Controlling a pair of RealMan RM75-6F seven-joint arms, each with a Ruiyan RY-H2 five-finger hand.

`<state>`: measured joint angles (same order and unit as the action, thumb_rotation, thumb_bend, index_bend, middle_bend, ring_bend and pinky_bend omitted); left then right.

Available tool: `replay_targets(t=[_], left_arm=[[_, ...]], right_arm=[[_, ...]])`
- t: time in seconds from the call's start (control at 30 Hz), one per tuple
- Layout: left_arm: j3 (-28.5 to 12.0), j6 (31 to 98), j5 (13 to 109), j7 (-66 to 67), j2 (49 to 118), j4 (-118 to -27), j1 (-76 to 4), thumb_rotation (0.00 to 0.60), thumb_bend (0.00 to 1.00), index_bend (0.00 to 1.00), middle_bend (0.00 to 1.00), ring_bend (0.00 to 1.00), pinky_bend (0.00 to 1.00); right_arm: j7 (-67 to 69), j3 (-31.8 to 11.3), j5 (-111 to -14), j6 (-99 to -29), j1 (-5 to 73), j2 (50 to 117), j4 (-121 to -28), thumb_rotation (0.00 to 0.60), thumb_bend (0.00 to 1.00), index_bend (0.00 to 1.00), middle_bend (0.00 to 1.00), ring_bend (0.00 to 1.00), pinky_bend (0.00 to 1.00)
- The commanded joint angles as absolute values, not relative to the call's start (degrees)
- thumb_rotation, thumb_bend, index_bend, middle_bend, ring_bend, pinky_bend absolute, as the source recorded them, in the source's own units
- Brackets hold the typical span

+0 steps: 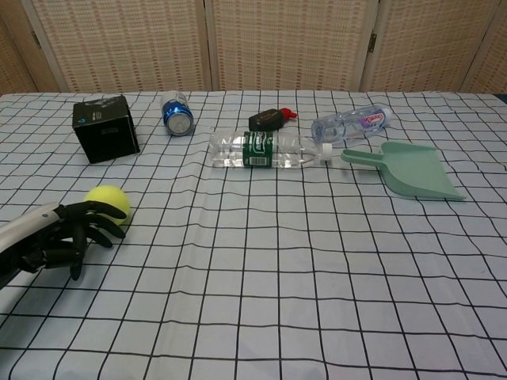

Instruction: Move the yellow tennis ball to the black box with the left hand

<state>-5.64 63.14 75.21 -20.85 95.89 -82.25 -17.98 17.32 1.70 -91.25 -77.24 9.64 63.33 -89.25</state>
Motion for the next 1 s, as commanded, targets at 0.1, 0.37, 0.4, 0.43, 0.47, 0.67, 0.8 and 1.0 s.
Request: replay_targets(t=[0.1, 0.37, 0.4, 0.43, 0.47, 0.67, 0.8, 1.0], left_arm=[[-6.4, 62.5, 75.0, -19.6, 96.1, -81.6, -19.0, 0.6, 0.87, 0.25, 0.29, 0.29, 0.59], [-7.4, 61.3, 74.3, -17.6, 96.7, -80.4, -20.6, 0.6, 0.87, 0.25, 0.29, 0.29, 0.58], [-7.5, 61.2, 74.2, -17.3, 96.8, -80.2, -20.8, 0.6, 0.87, 0.25, 0.29, 0.29, 0.58], [-7.7, 61.2, 74.2, -17.0, 96.9, -80.0, -21.0, 0.6, 0.87, 0.25, 0.29, 0.29, 0.58], [-7.7, 61.1, 74.2, -16.6, 97.0, -79.7, -21.2, 0.6, 0.87, 0.25, 0.29, 0.29, 0.58], [-8.2, 60.7, 74.3, -14.3, 97.0, -78.1, -22.6, 0.6, 0.87, 0.25, 0.29, 0.29, 0.57], [-8.5, 60.0, 73.9, -13.1, 96.7, -77.2, -23.3, 0.6, 0.87, 0.25, 0.29, 0.29, 0.57], [-9.3, 58.7, 72.7, -11.9, 96.1, -76.8, -24.5, 0.6, 0.87, 0.25, 0.29, 0.29, 0.57]], right_arm=[[17.3, 1.7, -91.2, -77.1, 9.7, 63.3, -89.3, 0.6, 0.16, 0.0, 0.0, 0.0, 0.0], [17.3, 1.7, -91.3, -77.3, 9.6, 63.3, -89.4, 0.6, 0.16, 0.0, 0.0, 0.0, 0.0], [17.3, 1.7, -91.3, -77.3, 9.6, 63.3, -89.4, 0.6, 0.16, 0.0, 0.0, 0.0, 0.0], [17.3, 1.7, -91.4, -77.3, 9.6, 63.3, -89.4, 0.6, 0.16, 0.0, 0.0, 0.0, 0.0], [17.3, 1.7, -91.4, -77.3, 9.6, 63.3, -89.4, 0.6, 0.16, 0.0, 0.0, 0.0, 0.0], [17.2, 1.7, -91.3, -77.2, 9.7, 63.3, -89.3, 0.6, 0.16, 0.0, 0.0, 0.0, 0.0], [17.2, 1.8, -91.3, -77.1, 9.7, 63.3, -89.4, 0.6, 0.16, 0.0, 0.0, 0.0, 0.0], [17.2, 1.8, -91.2, -76.9, 9.7, 63.3, -89.3, 0.6, 0.16, 0.0, 0.0, 0.0, 0.0]])
